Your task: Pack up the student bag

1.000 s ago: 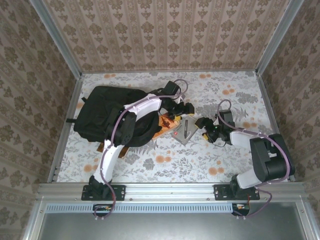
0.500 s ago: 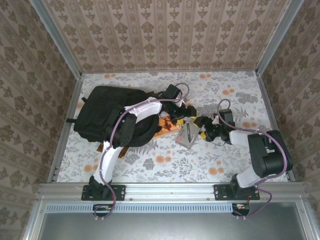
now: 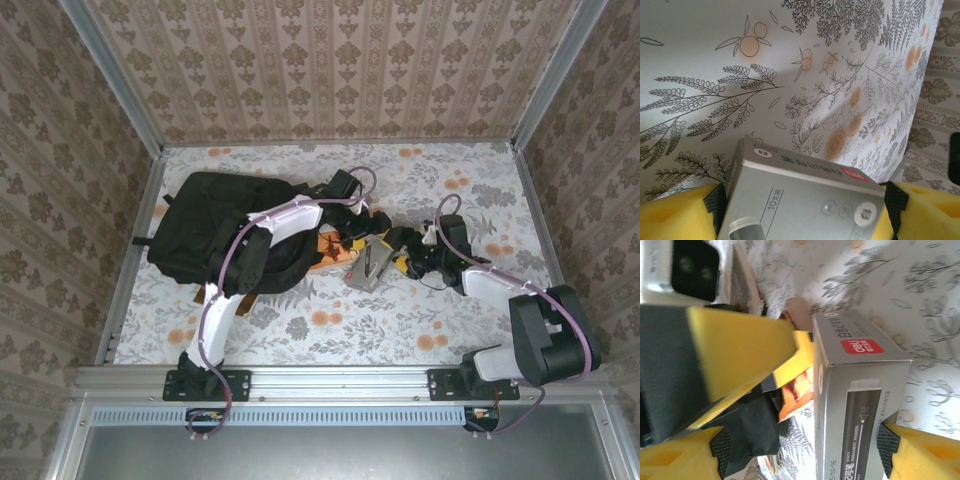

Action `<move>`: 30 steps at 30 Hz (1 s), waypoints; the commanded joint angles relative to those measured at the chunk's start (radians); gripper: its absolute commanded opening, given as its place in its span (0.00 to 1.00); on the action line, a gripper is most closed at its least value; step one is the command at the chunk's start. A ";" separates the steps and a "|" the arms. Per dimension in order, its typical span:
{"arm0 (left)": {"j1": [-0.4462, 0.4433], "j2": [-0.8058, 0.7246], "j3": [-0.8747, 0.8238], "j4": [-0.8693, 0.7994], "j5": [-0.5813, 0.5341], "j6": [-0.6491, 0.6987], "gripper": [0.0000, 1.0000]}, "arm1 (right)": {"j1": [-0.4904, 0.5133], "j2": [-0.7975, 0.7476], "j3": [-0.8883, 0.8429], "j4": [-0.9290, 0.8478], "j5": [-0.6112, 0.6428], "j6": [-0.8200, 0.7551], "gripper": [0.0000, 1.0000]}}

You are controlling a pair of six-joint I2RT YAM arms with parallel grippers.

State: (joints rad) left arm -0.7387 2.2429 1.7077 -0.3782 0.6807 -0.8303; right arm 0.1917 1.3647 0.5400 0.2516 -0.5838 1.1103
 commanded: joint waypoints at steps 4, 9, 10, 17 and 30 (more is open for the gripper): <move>-0.027 0.000 -0.050 -0.080 0.025 0.008 0.86 | 0.069 0.055 0.058 0.081 -0.001 0.020 0.79; -0.021 -0.006 -0.070 -0.064 0.042 0.000 0.86 | 0.094 0.120 0.080 0.152 0.020 0.048 0.79; -0.020 -0.008 -0.073 -0.060 0.046 -0.002 0.86 | 0.103 0.131 0.092 0.159 0.025 0.052 0.79; -0.013 -0.011 -0.080 -0.059 0.052 0.001 0.85 | 0.147 0.139 0.162 0.165 0.059 0.054 0.79; 0.018 -0.027 -0.086 -0.068 0.050 0.013 0.86 | 0.185 0.102 0.215 0.140 0.077 0.052 0.79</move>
State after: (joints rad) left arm -0.6735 2.2040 1.6558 -0.3813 0.6422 -0.8295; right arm 0.3286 1.4933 0.6712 0.2569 -0.4561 1.1561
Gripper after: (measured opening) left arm 0.855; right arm 0.792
